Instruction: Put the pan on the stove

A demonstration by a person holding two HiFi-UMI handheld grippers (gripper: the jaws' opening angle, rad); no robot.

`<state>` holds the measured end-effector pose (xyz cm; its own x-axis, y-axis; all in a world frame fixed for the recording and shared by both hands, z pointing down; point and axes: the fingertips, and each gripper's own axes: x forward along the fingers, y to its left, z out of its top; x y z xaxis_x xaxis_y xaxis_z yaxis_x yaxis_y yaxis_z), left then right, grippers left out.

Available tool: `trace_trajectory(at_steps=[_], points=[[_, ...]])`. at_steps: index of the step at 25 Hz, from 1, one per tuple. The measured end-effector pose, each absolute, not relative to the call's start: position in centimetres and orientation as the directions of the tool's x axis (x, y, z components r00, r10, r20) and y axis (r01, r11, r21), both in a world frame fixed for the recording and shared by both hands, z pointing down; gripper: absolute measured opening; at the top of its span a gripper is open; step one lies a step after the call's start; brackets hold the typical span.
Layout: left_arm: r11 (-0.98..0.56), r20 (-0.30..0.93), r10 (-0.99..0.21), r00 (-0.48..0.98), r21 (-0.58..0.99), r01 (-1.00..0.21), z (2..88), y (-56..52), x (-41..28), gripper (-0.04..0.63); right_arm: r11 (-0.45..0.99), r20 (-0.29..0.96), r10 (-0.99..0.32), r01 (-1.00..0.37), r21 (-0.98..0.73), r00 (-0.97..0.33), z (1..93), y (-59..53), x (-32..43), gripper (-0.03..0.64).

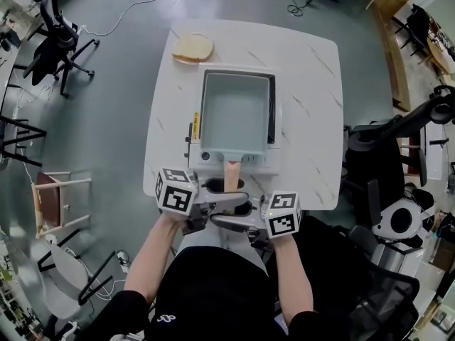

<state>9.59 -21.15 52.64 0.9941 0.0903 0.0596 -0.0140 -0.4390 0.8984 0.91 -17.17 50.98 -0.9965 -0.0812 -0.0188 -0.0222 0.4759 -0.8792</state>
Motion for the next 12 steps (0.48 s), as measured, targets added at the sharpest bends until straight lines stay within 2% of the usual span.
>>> trace_trajectory(at_steps=[12], points=[[-0.413,0.069,0.096,0.993,0.910,-0.024,53.5,-23.7,9.9,0.218,0.455,-0.029,-0.088,-0.014,-0.891,-0.996,51.6,-19.8,1.2,0.186]])
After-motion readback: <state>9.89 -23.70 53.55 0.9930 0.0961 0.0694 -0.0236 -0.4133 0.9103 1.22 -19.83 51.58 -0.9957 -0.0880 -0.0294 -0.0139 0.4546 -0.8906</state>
